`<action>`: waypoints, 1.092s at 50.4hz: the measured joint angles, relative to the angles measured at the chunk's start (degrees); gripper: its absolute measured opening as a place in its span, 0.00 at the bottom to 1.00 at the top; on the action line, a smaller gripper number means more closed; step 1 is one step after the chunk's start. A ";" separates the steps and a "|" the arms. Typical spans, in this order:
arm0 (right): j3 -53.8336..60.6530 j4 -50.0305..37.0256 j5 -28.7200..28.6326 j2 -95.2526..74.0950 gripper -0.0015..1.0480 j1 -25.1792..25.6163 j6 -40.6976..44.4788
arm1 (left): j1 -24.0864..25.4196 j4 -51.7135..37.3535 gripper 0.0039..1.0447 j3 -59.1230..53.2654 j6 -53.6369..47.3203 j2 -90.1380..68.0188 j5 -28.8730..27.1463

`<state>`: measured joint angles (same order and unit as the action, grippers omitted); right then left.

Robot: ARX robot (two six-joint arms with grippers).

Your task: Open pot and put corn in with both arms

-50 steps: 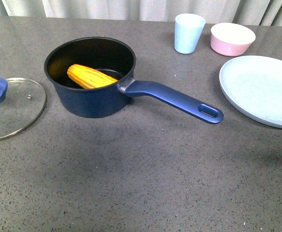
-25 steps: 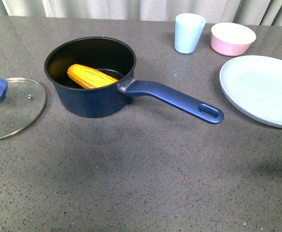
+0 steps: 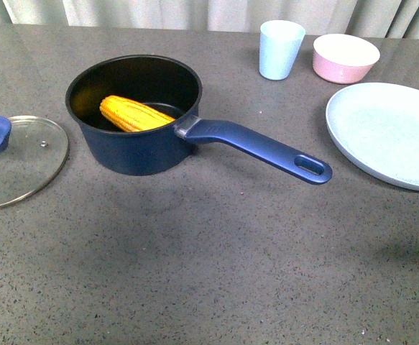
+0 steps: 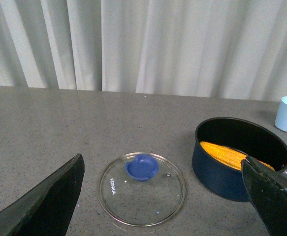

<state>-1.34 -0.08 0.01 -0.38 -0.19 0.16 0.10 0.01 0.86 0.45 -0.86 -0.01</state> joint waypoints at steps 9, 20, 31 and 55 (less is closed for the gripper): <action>0.00 0.00 0.00 0.02 0.22 0.00 0.00 | 0.00 0.00 0.92 0.00 0.00 0.00 0.00; 0.00 0.00 0.00 0.02 0.57 0.00 0.00 | 0.00 0.00 0.92 0.00 0.00 0.00 0.00; 0.00 0.00 0.00 0.02 0.87 0.00 0.00 | 0.00 0.00 0.92 0.00 0.00 0.00 0.00; 0.00 0.00 0.00 0.02 0.91 0.00 -0.04 | 0.00 0.00 0.92 0.00 0.00 0.00 0.00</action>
<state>-1.34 -0.08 0.01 -0.36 -0.19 0.12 0.10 0.01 0.86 0.45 -0.86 -0.01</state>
